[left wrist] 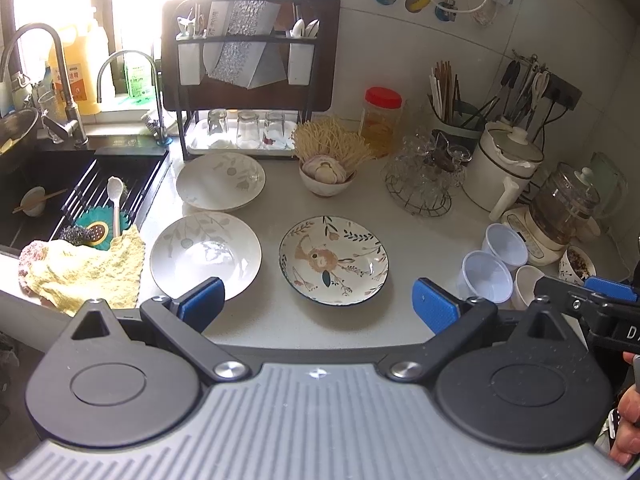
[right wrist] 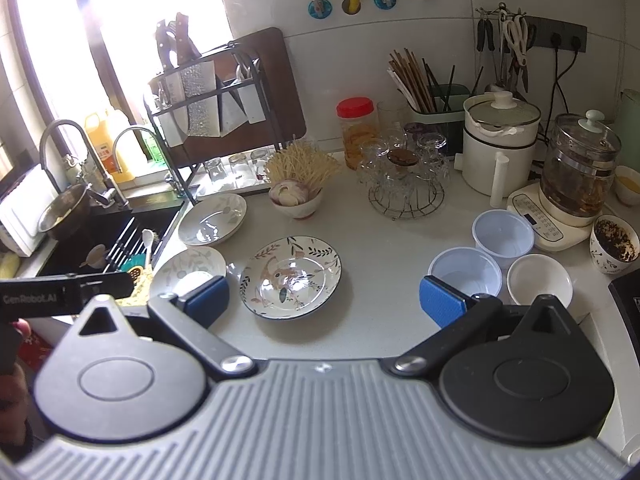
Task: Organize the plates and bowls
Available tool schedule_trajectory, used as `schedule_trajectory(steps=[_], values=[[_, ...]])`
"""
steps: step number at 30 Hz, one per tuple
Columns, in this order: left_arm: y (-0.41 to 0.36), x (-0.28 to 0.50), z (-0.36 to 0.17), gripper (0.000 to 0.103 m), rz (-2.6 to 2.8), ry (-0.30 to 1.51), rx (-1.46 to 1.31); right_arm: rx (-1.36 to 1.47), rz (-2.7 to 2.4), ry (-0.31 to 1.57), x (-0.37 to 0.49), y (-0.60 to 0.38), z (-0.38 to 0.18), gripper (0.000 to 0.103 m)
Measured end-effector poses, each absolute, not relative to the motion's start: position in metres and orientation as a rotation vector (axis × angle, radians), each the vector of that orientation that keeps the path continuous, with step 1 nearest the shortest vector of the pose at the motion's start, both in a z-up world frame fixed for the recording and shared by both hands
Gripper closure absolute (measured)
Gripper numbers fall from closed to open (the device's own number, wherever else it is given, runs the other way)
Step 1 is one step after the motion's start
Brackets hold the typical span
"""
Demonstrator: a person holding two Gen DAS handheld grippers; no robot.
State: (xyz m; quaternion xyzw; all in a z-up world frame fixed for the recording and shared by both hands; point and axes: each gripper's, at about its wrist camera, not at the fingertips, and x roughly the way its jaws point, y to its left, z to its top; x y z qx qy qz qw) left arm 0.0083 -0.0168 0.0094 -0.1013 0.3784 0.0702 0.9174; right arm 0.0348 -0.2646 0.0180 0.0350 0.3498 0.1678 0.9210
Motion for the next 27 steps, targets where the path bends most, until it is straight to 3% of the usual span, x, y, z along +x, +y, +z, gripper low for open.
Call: schedule_trajectory(steps=[27], values=[[-0.023,0.018,-0.009,0.002,0.109,0.811,-0.202,0.068,0.382,0.764,0.031,-0.263,0.011,0.000]])
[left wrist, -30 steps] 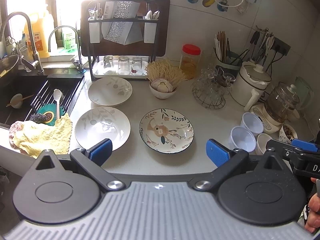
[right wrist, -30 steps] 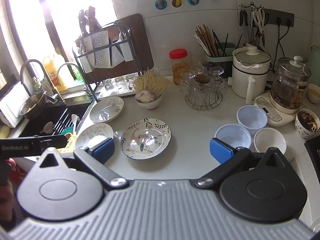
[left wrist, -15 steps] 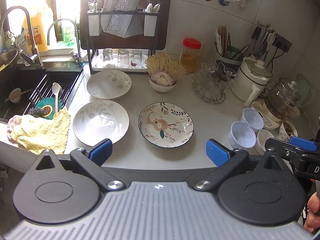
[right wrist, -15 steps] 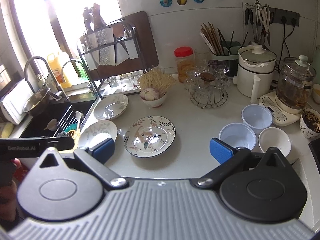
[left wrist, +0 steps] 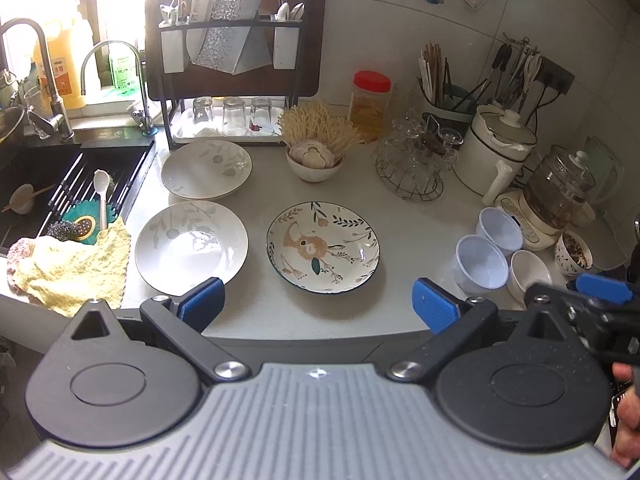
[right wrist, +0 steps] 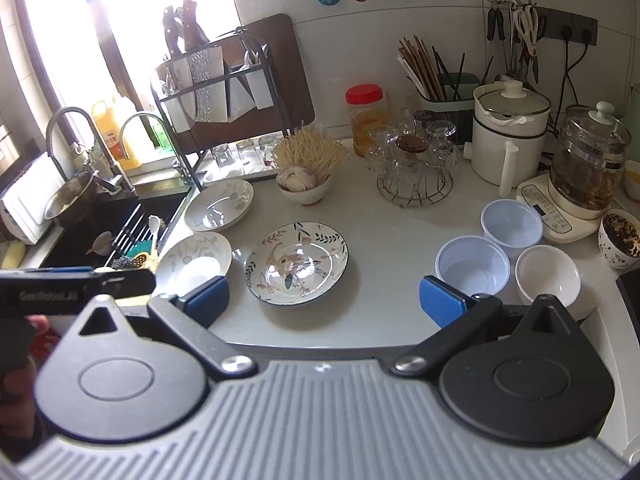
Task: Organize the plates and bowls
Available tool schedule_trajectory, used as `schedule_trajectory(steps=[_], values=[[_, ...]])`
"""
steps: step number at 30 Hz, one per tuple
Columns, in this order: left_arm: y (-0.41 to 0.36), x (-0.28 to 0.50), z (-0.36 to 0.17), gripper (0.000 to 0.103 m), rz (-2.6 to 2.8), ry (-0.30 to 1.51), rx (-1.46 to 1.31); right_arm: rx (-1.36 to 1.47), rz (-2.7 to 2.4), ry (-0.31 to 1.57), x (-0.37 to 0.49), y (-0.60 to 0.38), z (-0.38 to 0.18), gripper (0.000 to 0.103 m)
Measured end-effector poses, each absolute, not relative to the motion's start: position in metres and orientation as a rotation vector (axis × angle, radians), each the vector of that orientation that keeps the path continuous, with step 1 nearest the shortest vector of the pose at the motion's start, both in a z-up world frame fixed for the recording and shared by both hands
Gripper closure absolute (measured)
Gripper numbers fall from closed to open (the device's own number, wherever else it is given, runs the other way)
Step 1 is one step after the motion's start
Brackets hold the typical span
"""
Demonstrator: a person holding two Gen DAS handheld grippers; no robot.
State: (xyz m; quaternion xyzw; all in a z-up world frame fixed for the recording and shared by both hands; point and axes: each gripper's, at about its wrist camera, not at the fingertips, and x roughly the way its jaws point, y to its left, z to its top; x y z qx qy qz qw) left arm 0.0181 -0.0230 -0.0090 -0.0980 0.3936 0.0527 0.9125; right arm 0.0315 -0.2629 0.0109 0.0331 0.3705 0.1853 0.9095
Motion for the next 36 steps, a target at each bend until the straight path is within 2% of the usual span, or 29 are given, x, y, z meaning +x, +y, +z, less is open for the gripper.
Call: schedule_trajectory(steps=[17,36], values=[[-0.030,0.018,-0.038,0.002,0.148,0.860,-0.222,0.140,0.411,0.772,0.032,-0.277,-0.008,0.000],[-0.073,0.020,-0.025,0.001,0.183,0.862,-0.157,0.172,0.467,0.781,0.033,-0.306,-0.019,0.000]])
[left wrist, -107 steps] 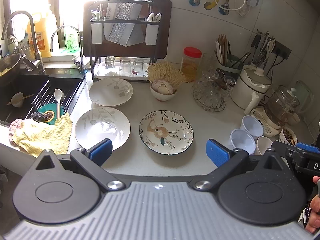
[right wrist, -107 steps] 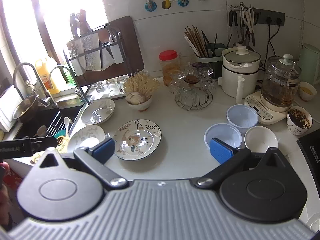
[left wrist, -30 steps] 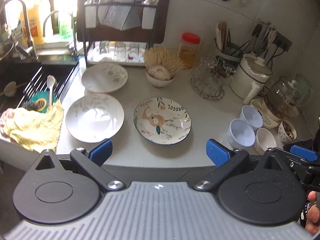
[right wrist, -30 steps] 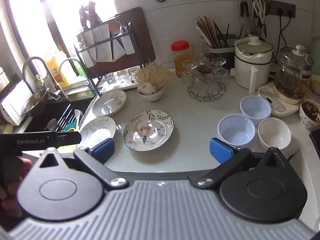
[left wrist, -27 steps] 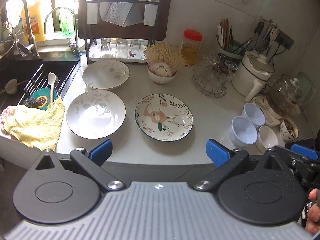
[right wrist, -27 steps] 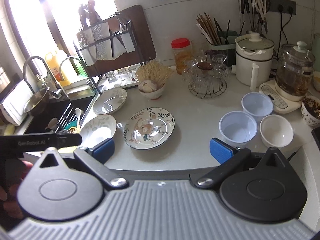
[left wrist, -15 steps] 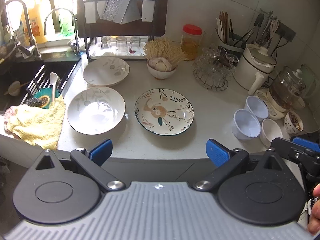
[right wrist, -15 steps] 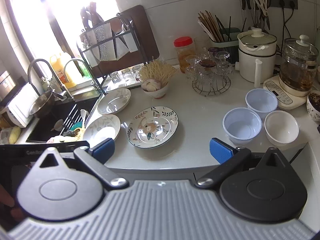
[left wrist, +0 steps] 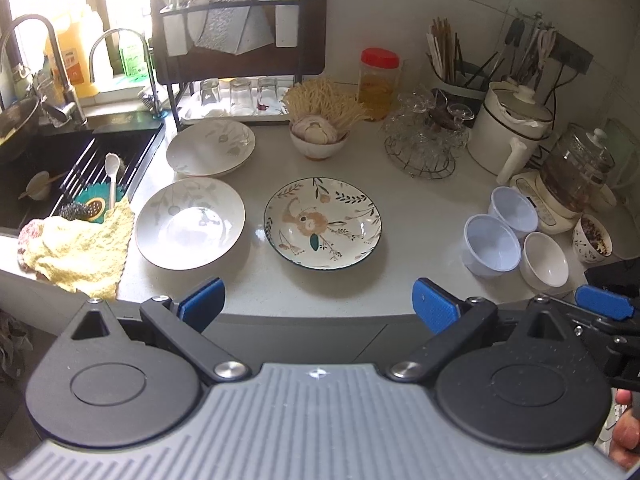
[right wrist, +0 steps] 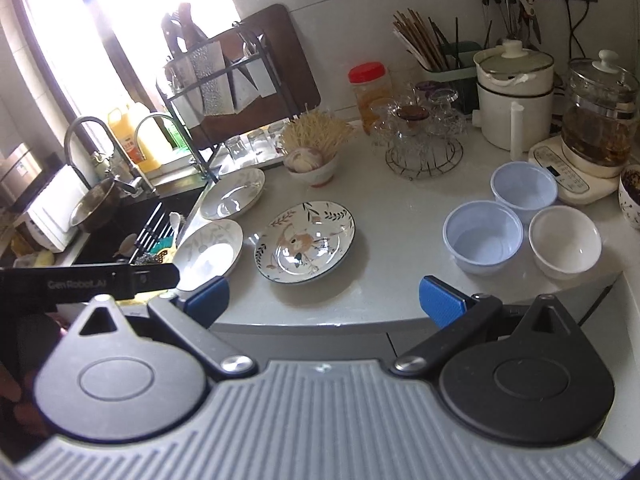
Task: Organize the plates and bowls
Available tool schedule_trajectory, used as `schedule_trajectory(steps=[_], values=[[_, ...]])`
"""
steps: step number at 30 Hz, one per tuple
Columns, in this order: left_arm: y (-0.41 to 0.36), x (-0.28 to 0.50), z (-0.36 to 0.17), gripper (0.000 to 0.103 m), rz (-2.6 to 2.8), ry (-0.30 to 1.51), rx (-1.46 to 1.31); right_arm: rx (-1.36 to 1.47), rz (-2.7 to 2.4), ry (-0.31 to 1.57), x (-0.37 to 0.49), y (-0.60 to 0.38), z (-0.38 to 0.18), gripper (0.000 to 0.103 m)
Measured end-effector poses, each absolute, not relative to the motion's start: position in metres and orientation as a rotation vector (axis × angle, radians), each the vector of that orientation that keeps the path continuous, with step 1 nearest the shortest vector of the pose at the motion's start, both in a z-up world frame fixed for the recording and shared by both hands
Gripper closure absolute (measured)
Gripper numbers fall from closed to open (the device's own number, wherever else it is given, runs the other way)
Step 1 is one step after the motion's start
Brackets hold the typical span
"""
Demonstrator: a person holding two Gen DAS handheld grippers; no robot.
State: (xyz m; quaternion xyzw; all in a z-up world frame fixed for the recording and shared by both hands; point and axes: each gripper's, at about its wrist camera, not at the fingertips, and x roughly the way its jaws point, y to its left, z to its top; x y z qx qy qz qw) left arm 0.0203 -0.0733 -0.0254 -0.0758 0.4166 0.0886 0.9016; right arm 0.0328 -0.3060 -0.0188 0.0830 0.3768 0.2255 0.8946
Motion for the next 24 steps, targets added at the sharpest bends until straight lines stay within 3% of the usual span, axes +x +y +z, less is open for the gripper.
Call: schedule_trajectory(steps=[12,24], values=[[-0.072,0.032,-0.033,0.002,0.195,0.881,-0.168,0.198,0.506,0.776,0.046,-0.304,-0.022,0.000],[0.001,0.073,-0.056,0.002,0.149,0.876,-0.209,0.228,0.486,0.814,0.080,-0.247,-0.038,0.000]])
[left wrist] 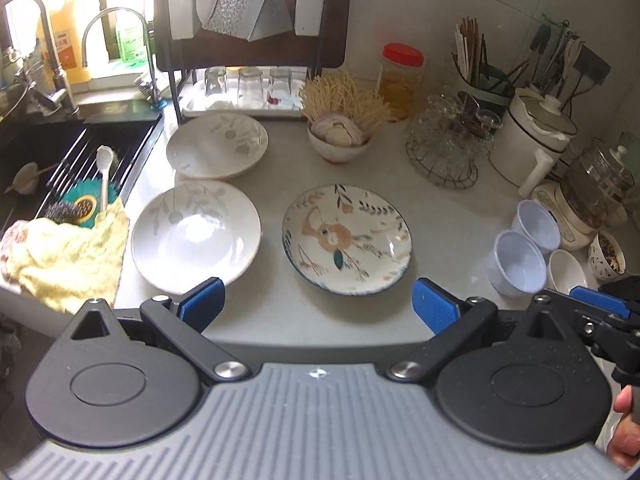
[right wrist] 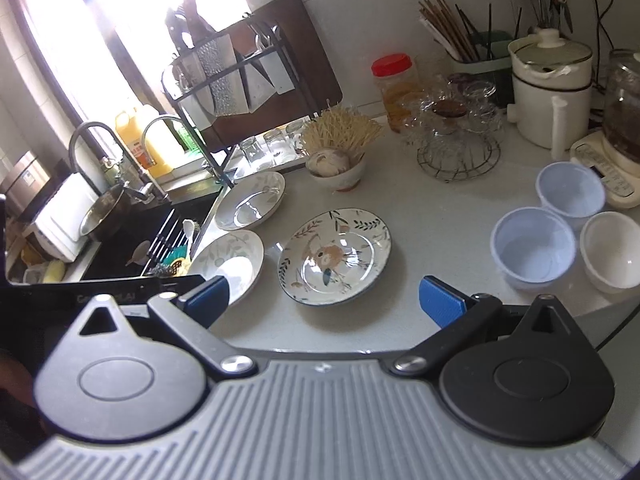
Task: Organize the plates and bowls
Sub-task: 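Move both grippers to the white leaf bowl rim and close them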
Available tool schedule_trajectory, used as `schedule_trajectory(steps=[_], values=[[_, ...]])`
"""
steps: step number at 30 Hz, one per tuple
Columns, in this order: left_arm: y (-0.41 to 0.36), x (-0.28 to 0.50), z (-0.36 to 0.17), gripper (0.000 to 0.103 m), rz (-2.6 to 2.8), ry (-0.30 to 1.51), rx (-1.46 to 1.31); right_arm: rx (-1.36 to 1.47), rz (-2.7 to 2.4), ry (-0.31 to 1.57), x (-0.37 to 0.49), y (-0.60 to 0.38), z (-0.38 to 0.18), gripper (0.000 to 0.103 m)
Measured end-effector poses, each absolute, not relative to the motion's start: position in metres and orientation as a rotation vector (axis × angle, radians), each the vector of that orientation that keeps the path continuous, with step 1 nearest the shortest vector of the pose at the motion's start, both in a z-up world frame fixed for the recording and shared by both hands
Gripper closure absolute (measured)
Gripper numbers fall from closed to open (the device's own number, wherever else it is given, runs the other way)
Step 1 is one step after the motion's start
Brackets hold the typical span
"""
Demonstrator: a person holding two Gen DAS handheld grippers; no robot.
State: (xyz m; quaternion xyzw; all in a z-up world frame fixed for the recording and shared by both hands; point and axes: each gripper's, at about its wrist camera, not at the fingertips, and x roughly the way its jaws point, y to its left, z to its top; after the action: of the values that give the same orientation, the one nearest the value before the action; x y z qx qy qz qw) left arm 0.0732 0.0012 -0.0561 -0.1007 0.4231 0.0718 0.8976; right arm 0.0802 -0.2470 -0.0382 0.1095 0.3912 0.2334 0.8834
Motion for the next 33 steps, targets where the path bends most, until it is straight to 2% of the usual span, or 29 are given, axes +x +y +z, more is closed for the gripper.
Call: schedule_trajectory(steps=[13,15,22,26,33], values=[[0.122,0.136,-0.082,0.002,0.099,0.900,-0.223,0.255,0.490,0.883,0.129,-0.139,-0.065,0.000],[0.141,0.143,-0.091,0.002,0.103,0.916,-0.237,0.253,0.498,0.903,0.136,-0.121,-0.070,0.006],[0.205,0.159,-0.128,0.002,0.092,0.980,-0.288,0.283,0.473,0.995,0.158,-0.069,-0.098,0.009],[0.230,0.165,-0.148,0.002,0.063,1.008,-0.255,0.292,0.457,1.062,0.164,-0.045,-0.117,0.024],[0.260,0.181,-0.186,0.003,-0.004,1.033,-0.284,0.264,0.381,1.133,0.169,-0.016,-0.150,0.025]])
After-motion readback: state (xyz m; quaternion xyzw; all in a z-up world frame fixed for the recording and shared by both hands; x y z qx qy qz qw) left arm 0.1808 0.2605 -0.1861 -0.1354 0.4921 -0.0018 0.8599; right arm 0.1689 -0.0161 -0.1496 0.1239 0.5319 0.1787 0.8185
